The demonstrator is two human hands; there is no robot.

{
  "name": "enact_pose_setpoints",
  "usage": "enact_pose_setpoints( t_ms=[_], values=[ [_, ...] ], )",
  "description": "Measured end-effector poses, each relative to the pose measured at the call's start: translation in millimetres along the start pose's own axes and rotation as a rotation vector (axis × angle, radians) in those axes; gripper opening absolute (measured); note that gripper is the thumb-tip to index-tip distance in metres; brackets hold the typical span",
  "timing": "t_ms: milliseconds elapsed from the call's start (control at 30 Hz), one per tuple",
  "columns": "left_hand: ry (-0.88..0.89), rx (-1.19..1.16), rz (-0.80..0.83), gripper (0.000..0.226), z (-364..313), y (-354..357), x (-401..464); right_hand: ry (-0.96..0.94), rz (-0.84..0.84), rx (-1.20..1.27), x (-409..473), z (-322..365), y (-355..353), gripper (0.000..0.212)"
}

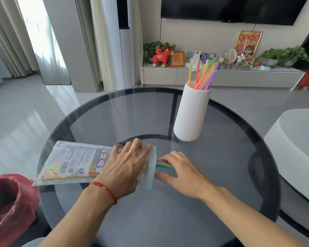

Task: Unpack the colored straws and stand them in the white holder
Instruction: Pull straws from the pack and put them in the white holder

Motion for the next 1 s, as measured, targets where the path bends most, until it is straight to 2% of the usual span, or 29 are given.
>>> enact_pose_setpoints(
  t_ms=[133, 233, 300, 433, 533, 733, 833, 900, 1000],
  values=[
    [0.061, 0.143, -0.098, 0.095, -7.5, -9.0, 1.2, 0.07, -0.066, 0.144, 1.0, 13.0, 7.5, 0.028],
    [0.062, 0.14, -0.082, 0.094, -10.6, -7.0, -0.6, 0.112, -0.118, 0.192, -0.4, 14.6, 11.1, 0.012],
    [0.032, 0.117, -0.052, 0.093, -8.2, -2.6, -2.6, 0.139, -0.137, 0.207, 0.2, 13.4, 9.4, 0.019],
    [-0.045, 0.07, -0.022, 0.089, 2.5, 3.9, -5.5, 0.134, -0.008, 0.107, 2.9, 5.6, 0.5, 0.029],
    [-0.066, 0.066, 0.014, 0.099, 10.3, 8.3, -8.4, 0.118, 0.076, 0.04, 5.5, -5.1, -14.0, 0.027],
    [-0.105, 0.018, 0.141, 0.111, 12.1, 10.8, -13.2, 0.281, 0.313, 0.269, -4.3, -31.0, -45.0, 0.024],
    [-0.154, -0.169, 0.219, 0.096, 1.6, 10.6, -14.7, 0.325, 0.36, 0.326, -8.5, -31.0, -49.0, 0.024],
    [-0.187, -0.263, 0.156, 0.071, -6.7, 7.5, -11.5, 0.355, 0.404, 0.355, -9.6, -27.7, -50.5, 0.024],
    [-0.144, -0.174, 0.058, 0.046, -10.7, 6.7, -7.7, 0.412, 0.5, 0.441, -14.3, -25.4, -60.3, 0.02]
  ],
)
Point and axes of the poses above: each hand's wrist, its own x-axis towards the middle knuckle, its own y-axis out of the palm, z = x × y, the point moved 4 cm from there along x, towards the middle knuckle, and after that the axes turned 14 degrees about -z, right-handed, at the moved point
